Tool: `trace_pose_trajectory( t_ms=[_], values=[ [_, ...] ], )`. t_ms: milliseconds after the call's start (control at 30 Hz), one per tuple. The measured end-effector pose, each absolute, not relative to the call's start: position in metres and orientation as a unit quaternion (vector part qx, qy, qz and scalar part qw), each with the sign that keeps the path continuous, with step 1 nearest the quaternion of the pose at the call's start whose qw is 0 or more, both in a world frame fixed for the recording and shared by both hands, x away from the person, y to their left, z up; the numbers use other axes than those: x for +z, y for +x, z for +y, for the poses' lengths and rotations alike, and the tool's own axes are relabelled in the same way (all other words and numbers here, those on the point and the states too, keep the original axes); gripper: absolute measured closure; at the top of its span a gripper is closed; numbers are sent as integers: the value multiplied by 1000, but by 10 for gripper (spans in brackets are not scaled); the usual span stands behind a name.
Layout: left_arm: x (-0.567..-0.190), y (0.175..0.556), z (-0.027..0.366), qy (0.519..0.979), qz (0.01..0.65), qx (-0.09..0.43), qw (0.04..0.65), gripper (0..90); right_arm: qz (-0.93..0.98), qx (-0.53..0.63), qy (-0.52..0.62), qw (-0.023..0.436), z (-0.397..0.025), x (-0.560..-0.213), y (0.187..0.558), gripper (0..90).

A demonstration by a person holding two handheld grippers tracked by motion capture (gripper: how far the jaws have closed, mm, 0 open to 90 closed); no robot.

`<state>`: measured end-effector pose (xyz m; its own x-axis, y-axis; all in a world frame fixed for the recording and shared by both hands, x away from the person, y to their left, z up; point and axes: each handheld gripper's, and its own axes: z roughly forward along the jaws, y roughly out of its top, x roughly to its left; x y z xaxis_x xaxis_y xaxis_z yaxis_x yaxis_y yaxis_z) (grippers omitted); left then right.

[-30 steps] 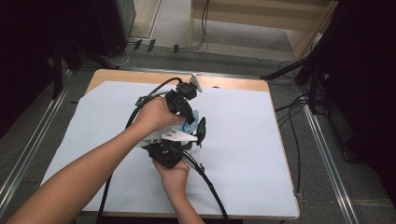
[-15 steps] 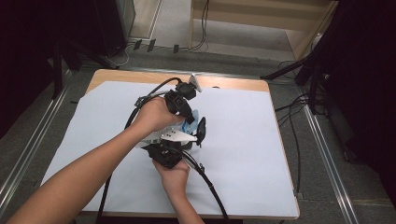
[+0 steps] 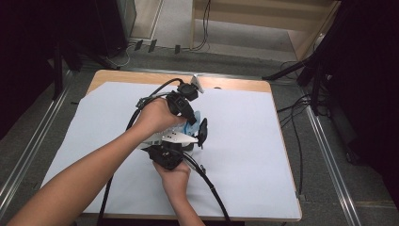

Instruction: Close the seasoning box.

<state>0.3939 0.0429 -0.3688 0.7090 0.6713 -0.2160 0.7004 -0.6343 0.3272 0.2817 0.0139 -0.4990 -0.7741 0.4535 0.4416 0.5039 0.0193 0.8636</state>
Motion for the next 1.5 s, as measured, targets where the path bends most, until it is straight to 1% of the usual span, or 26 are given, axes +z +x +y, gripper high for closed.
trace_pose_trajectory(
  t_ms=[500,1500],
  values=[
    [-366,392,44,902,379,-37,204,868,-714,-614,-335,18,14,-499,282,900],
    [-367,395,42,902,383,-40,195,863,-713,-618,-330,19,13,-497,283,900]
  ],
)
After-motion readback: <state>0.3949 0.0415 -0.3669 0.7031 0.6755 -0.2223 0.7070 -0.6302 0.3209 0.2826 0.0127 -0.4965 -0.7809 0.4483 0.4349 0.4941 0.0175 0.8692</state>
